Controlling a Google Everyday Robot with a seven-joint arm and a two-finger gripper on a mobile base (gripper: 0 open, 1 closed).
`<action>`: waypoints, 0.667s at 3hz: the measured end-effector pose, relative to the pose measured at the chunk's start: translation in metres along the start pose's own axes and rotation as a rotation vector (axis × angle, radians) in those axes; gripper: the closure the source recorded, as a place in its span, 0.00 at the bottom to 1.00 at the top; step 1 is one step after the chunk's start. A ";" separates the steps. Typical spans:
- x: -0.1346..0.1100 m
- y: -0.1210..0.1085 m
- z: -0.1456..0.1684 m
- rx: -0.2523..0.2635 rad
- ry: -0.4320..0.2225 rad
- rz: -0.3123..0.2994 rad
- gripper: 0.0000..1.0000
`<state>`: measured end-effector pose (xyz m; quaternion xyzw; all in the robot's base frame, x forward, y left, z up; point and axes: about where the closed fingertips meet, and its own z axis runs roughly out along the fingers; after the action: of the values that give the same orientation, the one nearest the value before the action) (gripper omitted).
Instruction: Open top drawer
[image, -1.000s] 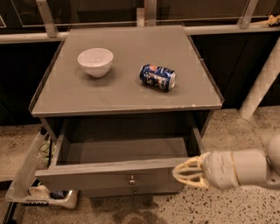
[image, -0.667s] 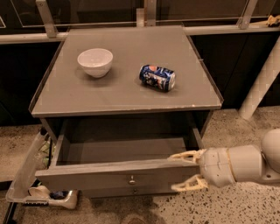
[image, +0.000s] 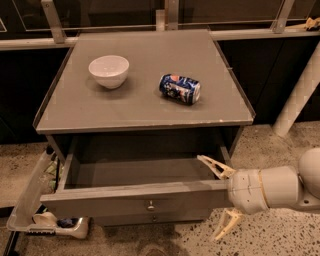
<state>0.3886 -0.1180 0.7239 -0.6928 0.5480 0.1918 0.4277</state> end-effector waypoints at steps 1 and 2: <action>0.022 -0.013 0.015 0.007 0.045 0.008 0.00; 0.064 -0.028 0.023 0.035 0.125 0.051 0.00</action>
Offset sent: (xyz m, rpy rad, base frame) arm 0.0876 -0.0488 -0.0859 -0.1652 0.0364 -0.2116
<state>0.4403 -0.1368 0.6751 -0.6815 0.5945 0.1495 0.3997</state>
